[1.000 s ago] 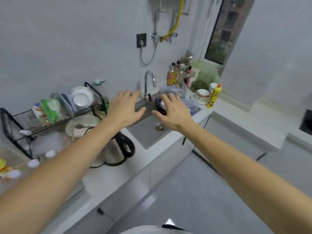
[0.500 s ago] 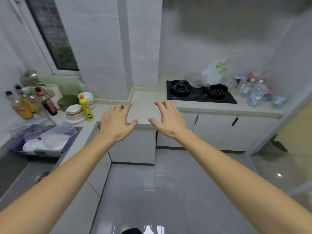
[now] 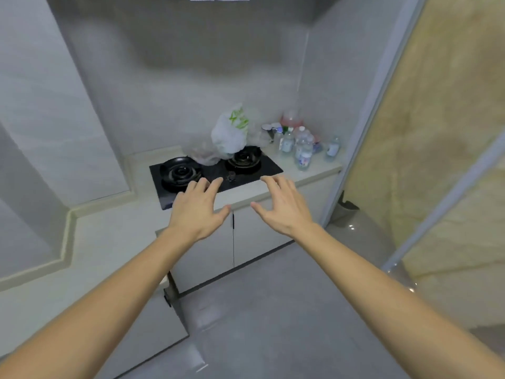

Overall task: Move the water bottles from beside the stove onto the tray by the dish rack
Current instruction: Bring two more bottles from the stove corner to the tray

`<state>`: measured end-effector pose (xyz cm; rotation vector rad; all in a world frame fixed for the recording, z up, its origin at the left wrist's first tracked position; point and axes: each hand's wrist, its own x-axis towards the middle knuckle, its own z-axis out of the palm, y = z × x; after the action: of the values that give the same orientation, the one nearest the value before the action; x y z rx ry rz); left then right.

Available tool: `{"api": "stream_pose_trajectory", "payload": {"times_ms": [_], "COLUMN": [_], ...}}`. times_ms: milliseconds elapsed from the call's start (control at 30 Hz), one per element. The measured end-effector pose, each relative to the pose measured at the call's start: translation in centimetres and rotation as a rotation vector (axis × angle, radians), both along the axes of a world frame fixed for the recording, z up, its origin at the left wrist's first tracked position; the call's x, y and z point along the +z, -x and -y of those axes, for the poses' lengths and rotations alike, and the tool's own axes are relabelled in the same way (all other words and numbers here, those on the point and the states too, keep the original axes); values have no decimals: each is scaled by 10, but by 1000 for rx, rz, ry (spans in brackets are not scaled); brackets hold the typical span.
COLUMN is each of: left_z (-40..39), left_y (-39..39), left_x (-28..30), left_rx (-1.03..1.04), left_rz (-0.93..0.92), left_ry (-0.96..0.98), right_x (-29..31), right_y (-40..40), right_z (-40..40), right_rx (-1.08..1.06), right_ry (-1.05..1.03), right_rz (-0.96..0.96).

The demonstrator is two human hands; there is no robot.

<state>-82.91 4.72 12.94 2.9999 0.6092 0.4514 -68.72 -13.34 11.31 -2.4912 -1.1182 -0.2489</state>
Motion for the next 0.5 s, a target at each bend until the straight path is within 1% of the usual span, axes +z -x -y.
{"api": "stream_pose_trajectory", "payload": {"times_ms": [267, 500], "left_z": [-9, -11], "left_y": [-195, -362], "left_x": [-11, -38], "left_rx": [-194, -200], "left_rz": [-9, -69], "left_ry": [30, 45], "right_x": [-17, -55], "right_y": [-148, -320], "right_z": [23, 26], "right_rx": [-210, -225], "right_ry": [25, 38], "right_rz": [-32, -82]}}
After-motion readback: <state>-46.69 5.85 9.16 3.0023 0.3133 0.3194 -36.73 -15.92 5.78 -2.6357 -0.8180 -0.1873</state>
